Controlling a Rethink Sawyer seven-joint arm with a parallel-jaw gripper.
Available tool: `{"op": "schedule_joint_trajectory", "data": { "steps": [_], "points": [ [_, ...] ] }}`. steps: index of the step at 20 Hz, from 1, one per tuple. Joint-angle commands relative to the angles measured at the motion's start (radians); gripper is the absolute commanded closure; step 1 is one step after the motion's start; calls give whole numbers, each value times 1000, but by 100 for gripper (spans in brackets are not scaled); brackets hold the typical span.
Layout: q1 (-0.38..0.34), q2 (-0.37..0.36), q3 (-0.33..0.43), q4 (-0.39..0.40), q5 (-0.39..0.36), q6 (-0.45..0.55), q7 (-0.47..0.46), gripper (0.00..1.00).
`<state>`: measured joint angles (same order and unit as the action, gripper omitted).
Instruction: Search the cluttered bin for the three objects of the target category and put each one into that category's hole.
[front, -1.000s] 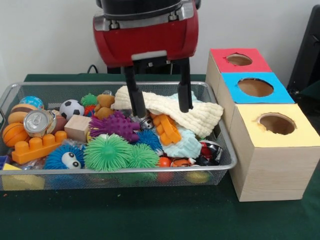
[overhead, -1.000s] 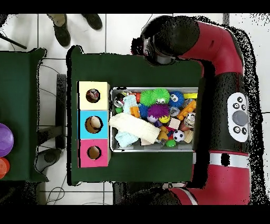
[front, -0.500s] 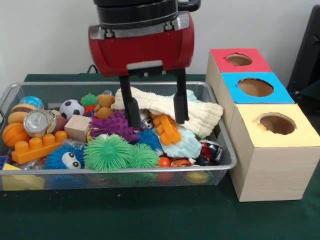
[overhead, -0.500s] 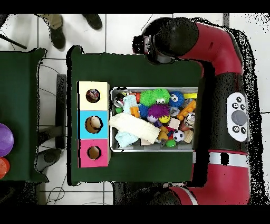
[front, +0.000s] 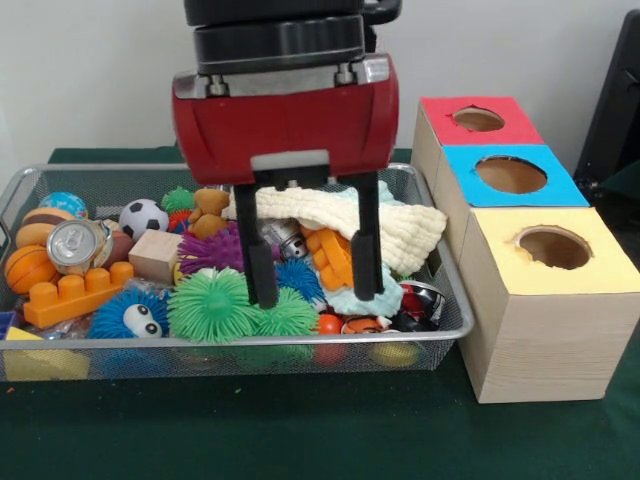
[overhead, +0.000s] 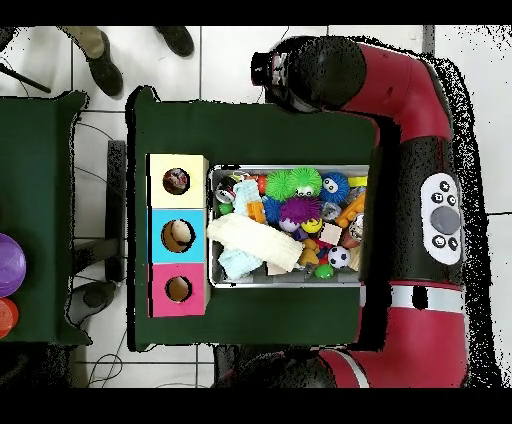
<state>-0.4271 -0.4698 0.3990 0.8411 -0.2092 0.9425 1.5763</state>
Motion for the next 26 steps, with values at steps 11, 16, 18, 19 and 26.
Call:
{"op": "schedule_joint_trajectory", "data": {
  "steps": [11, 16, 18, 19, 26],
  "points": [
    [60, 104, -40, -57, -51, 177, -21, 0],
    [87, 183, -15, -258, -72, 324, -54, 0],
    [93, 174, -22, -270, -73, 349, -45, 0],
    [95, 168, -25, -270, -73, 354, -44, 0],
    [108, 147, -25, -308, -68, 442, -36, 0]
  ]
}}
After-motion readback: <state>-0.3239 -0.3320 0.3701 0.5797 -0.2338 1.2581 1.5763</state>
